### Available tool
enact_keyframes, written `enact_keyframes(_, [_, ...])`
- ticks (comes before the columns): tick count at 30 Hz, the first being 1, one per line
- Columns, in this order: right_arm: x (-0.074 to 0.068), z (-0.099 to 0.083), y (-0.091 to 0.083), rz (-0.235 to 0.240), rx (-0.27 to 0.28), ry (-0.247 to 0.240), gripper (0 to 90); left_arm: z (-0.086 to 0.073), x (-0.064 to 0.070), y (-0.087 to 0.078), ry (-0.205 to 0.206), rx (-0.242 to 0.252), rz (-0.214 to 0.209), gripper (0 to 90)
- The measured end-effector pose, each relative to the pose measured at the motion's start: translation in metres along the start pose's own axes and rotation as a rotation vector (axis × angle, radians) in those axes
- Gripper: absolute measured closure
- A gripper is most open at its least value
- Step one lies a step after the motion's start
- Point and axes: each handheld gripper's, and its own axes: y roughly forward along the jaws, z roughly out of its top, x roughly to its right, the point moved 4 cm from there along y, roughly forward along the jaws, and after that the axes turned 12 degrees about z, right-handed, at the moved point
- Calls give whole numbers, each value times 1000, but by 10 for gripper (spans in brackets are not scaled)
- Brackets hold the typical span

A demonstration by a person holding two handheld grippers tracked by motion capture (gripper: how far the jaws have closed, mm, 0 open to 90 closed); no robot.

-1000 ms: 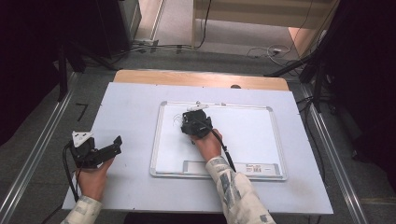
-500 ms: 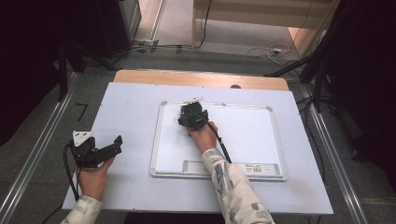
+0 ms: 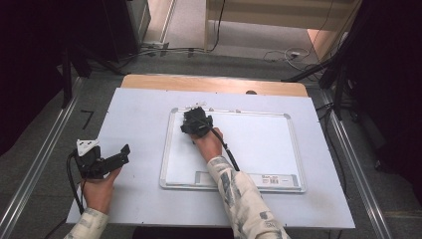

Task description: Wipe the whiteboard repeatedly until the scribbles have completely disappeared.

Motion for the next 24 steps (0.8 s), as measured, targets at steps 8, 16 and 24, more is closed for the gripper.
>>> enact_keyframes(8, [-16, -2, 0, 22, -4, -19, 361, 0, 0, 0, 3, 1, 1, 19])
enact_keyframes(16, [-36, -12, -6, 56, -7, -54, 361, 0, 1, 0, 9, 3, 0, 19])
enact_keyframes(24, [-28, -23, -17, 63, -10, -50, 361, -1, 1, -1, 11, 3, -2, 19])
